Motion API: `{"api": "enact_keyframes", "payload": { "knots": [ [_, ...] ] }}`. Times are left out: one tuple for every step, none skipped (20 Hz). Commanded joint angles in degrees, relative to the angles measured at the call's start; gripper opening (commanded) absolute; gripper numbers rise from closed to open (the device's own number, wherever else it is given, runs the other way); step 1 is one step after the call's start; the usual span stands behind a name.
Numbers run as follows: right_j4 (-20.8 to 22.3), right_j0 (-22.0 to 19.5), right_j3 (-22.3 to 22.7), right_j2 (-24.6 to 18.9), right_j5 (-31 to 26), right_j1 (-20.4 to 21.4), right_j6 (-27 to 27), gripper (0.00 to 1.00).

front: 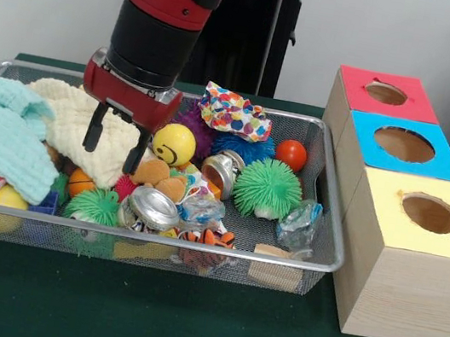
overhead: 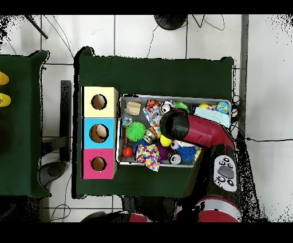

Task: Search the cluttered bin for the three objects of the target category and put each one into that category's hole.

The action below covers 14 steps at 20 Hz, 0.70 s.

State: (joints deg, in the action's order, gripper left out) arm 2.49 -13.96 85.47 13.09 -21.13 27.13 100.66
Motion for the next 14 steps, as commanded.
{"api": "enact_keyframes", "payload": {
  "knots": [
    [-2.1, -2.6, 4.2, -8.2, -2.4, -2.4, 6.4, 1.0],
    [-2.1, -2.7, 4.5, -8.3, -2.1, -2.4, 6.5, 1.0],
    [-2.1, -3.0, 4.6, -8.6, -2.0, -2.5, 6.6, 1.0],
    [-2.1, -3.2, 4.8, -8.8, -1.7, -2.6, 6.9, 1.0],
    [-2.0, -3.3, 4.9, -8.9, -1.4, -2.7, 7.0, 1.0],
    [-2.0, -3.3, 4.8, -8.9, -1.4, -2.8, 7.1, 1.0],
    [-1.9, -3.3, 4.7, -8.9, -1.3, -2.9, 7.2, 1.0],
    [-1.9, -3.3, 4.7, -9.0, -1.3, -3.0, 7.2, 1.0],
    [-2.0, -3.2, 4.7, -9.0, -1.8, -2.6, 7.3, 1.0],
    [-2.1, -3.4, 4.7, -9.2, -1.9, -2.7, 7.3, 1.0],
    [-2.2, -3.5, 4.8, -9.3, -2.0, -2.8, 7.3, 1.0],
    [-2.3, -3.7, 4.8, -9.6, -2.1, -2.8, 7.3, 1.0],
    [-2.5, -3.9, 4.9, -9.9, -2.5, -2.8, 7.3, 1.0],
    [-3.0, -4.3, 5.2, -10.4, -3.0, -2.7, 7.4, 1.0]
  ]
}}
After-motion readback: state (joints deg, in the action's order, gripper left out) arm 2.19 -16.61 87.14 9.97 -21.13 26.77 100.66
